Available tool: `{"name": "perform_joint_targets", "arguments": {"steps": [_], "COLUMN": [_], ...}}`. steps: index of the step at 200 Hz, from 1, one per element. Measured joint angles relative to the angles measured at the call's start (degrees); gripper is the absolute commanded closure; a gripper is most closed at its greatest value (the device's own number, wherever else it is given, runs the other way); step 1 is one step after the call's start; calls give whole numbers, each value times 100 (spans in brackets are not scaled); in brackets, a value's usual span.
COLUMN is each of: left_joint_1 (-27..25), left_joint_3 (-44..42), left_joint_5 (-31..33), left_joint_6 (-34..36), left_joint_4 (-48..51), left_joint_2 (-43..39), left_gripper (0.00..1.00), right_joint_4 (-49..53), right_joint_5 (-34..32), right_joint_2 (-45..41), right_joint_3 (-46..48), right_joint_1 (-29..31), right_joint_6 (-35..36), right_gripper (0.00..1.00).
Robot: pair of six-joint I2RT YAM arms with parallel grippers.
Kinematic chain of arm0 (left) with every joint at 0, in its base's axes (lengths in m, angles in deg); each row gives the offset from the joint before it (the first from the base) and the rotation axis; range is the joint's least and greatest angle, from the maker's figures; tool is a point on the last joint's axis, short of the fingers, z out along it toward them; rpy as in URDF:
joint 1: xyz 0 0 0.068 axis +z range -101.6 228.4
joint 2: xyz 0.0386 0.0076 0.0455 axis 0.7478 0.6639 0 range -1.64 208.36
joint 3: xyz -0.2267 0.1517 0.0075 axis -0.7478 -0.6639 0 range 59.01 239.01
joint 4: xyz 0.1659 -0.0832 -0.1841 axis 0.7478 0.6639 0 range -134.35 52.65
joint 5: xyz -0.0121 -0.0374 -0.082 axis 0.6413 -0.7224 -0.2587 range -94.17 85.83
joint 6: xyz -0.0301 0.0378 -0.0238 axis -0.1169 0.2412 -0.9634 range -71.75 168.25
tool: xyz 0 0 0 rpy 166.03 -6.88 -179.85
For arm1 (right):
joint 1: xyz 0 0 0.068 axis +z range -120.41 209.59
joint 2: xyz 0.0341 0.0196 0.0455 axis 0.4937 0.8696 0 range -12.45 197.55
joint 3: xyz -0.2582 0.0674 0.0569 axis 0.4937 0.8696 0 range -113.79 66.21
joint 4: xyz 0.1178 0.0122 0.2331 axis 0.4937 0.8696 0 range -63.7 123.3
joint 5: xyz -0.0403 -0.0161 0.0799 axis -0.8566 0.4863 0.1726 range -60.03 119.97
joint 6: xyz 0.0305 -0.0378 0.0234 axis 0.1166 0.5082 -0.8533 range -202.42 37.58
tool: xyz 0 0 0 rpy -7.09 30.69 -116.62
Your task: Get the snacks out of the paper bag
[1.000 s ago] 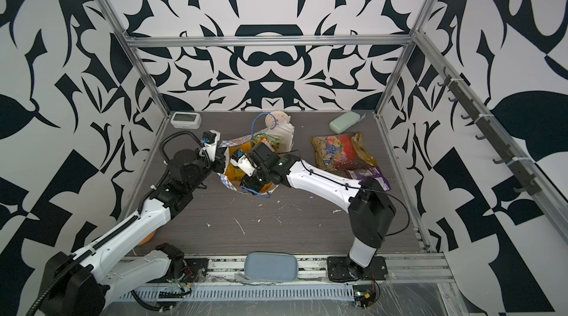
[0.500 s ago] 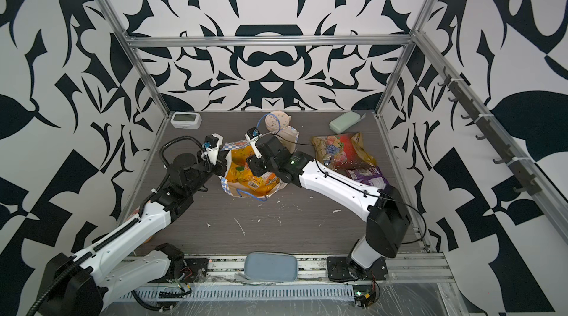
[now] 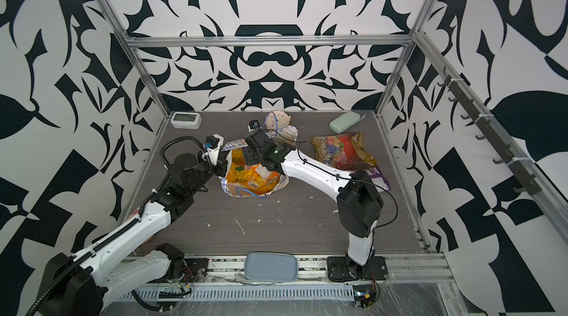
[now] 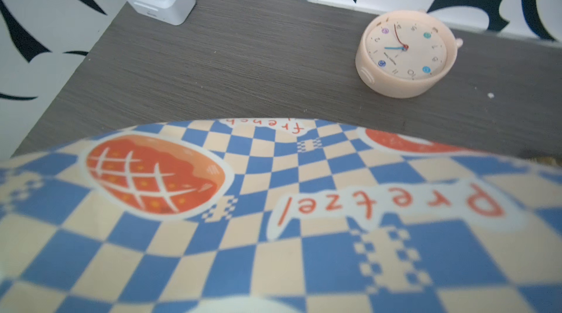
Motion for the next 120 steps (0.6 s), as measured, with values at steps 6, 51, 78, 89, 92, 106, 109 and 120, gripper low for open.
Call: {"name": "perform_joint_targets", "arguments": {"steps": [6, 51, 78, 89, 92, 106, 109, 120], "left_joint_1": [0, 0, 2, 2, 2, 4, 4, 4], "left_joint_3": [0, 0, 0, 0, 0, 0, 0, 0], "left_joint_5": [11, 20, 46, 70, 74, 92, 94, 103], "left_joint_6": [-4, -7, 17, 17, 17, 17, 20, 22], "left_joint_4": [17, 103, 127, 131, 136, 153, 155, 157], "left_joint_2": [0, 0, 0, 0, 0, 0, 0, 0], "left_gripper": [100, 100, 100, 100, 100, 100, 100, 100], "right_joint_4": [24, 129, 269, 278, 278, 260, 256, 216], "right_joint_5": [-83, -1080, -1471, -1547, -1563, -1620, -1635, -1694], "right_joint_2": [87, 581, 909, 1010, 1027, 1084, 1088, 1113], "right_joint_3": [-59, -127, -374, -466, -479, -509, -509, -509], "right_joint_1": [22, 317, 407, 420, 420, 431, 433, 442], "right_joint_6": [-96, -695, -901, -935, -951, -990, -984, -1016], "right_gripper": [16, 13, 15, 18, 19, 25, 26, 32]}}
